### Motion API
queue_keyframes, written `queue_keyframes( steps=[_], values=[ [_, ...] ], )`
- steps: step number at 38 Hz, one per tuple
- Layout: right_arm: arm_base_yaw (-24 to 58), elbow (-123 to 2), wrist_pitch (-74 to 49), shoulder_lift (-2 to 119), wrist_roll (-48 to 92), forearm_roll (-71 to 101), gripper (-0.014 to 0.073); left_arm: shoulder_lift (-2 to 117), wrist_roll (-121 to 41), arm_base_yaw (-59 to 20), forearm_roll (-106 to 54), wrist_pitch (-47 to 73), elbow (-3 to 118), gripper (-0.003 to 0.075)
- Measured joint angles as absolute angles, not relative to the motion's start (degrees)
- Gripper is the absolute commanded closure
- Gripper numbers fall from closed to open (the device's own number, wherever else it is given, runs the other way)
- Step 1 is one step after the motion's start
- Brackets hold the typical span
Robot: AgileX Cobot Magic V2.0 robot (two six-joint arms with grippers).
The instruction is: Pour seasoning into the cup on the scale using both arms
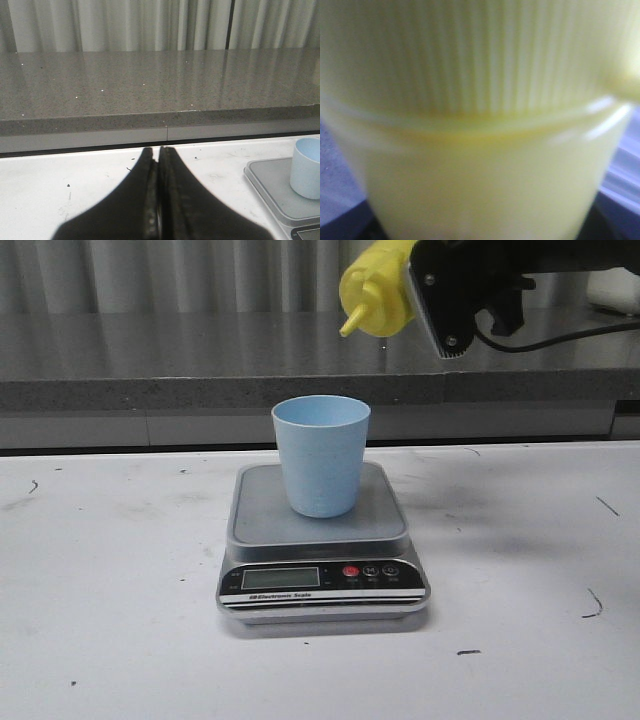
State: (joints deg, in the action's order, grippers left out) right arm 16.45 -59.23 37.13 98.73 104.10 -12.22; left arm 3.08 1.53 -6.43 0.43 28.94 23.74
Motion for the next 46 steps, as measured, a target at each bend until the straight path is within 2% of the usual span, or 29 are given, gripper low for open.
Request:
queue_keyframes(
  steps=[14,21,29,36,46],
  values=[
    [16.45,-59.23,37.61,98.73,94.35,-11.08,0.0556,3.08,1.53,-6.43,0.43,28.94,23.74,0.0740],
    [16.45,-59.23,39.55,98.73,76.88,-4.02,0.0556,3.08,1.53,-6.43,0.43,28.94,23.74,0.0740],
    [16.45,-59.23,39.90,98.73,51.49,15.53,0.0556,3.08,1.53,-6.43,0.43,28.94,23.74,0.0740],
    [16.45,-59.23,34.56,98.73,29.28,28.07,0.0556,3.08,1.53,-6.43,0.43,29.04,23.74,0.0740],
    [16.45,-59.23,25.43,98.73,20.36,29.03,0.0556,3.08,1.53,-6.43,0.43,29.04,23.74,0.0740]
  ],
)
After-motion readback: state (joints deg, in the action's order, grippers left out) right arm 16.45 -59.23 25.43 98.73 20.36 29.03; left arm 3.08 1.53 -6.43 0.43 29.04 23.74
